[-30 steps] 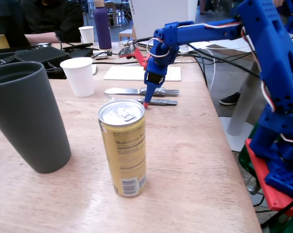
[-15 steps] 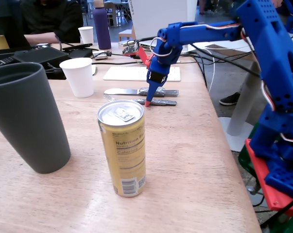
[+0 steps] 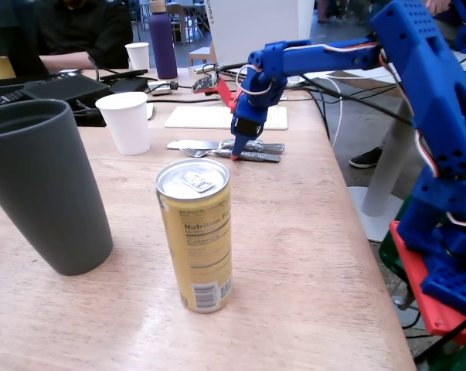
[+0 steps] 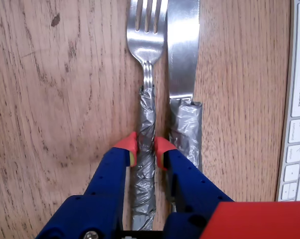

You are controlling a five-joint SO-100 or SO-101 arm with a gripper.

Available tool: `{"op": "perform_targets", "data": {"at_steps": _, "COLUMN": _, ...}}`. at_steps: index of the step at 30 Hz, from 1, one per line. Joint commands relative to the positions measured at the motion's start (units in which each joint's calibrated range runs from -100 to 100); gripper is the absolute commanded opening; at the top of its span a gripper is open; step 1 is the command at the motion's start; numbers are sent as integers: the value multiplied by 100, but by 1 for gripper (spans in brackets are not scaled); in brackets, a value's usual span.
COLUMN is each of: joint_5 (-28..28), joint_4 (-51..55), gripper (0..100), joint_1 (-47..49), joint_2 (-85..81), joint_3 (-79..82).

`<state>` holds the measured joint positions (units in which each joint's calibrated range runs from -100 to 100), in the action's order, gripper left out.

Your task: Grab the fork and place it in gray glass

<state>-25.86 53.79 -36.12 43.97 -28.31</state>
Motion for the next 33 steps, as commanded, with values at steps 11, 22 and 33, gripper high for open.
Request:
{"op": "perform_targets", "data": {"at_steps": 11, "joint_5": 49, "joint_4": 155, "gripper": 0, "joint_1": 109, "joint_2": -1695, "joint_3": 165}}
{"op": "perform_targets", "data": {"at_steps": 22, "joint_5": 59, "joint_4": 984, "gripper": 0, "joint_1": 1074, "joint_2": -4020, "joint_3": 156}}
{"op": "perform_targets", "data": {"at_steps": 33, "joint_5": 459, "joint_4": -1257, "gripper": 0, "joint_1": 2969, "joint_2": -4011, "joint_3": 61}}
